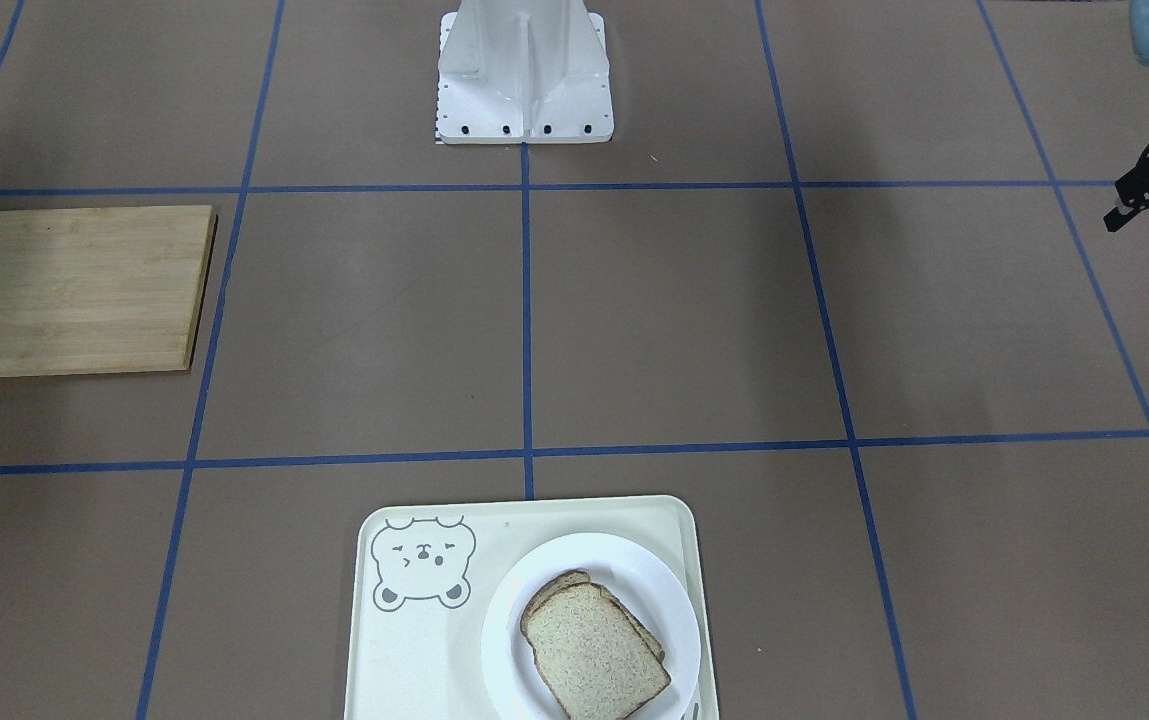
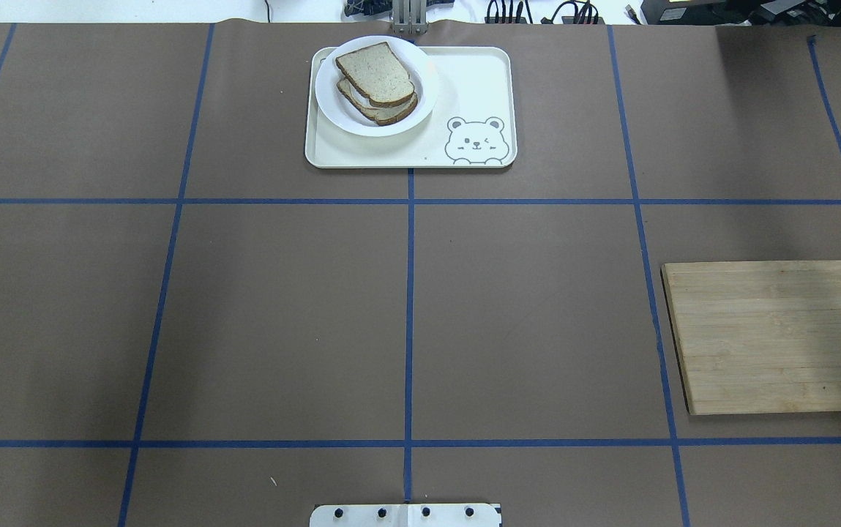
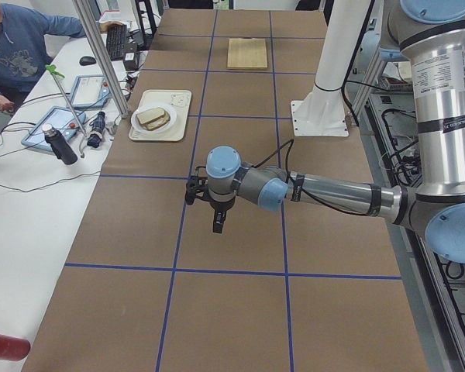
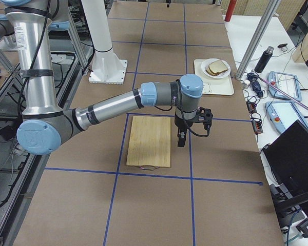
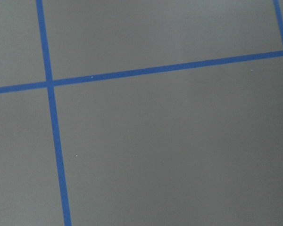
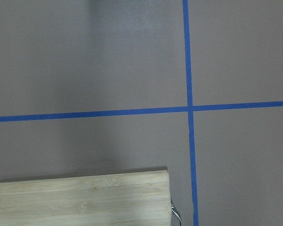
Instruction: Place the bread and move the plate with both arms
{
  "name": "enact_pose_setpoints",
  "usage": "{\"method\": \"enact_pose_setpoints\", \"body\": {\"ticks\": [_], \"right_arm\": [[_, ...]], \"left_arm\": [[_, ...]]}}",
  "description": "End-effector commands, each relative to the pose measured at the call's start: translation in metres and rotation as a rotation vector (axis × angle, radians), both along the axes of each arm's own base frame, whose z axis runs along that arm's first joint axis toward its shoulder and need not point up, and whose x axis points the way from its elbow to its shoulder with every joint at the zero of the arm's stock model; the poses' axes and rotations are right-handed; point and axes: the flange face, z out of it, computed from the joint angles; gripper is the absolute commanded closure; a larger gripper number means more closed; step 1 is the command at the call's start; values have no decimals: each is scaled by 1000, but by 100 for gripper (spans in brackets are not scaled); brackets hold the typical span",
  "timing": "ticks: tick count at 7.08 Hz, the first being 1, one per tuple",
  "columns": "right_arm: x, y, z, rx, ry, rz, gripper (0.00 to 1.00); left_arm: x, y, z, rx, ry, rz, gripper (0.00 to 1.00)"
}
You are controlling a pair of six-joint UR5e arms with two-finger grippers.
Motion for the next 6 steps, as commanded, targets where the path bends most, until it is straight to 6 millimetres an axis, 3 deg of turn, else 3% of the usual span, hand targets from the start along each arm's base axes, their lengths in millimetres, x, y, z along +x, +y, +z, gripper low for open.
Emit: {"method": "enact_pose_setpoints", "body": {"ticks": [1,3,4,6], "right_arm": [[0,0,8,-15,1,1,0],[-12,-4,11,-22,2,-22,0],[-14,-5,9,-17,2,-25,0],[-15,-7,8,-16,-5,-26,0]], "left_arm": [[3,-8,0,-45,-17,10,2],[9,-48,-19,-40,-56,94,2],[-9,-73,-35,-6,-69,93,2],[-16,-90,-38,-3,-63,74,2]]}}
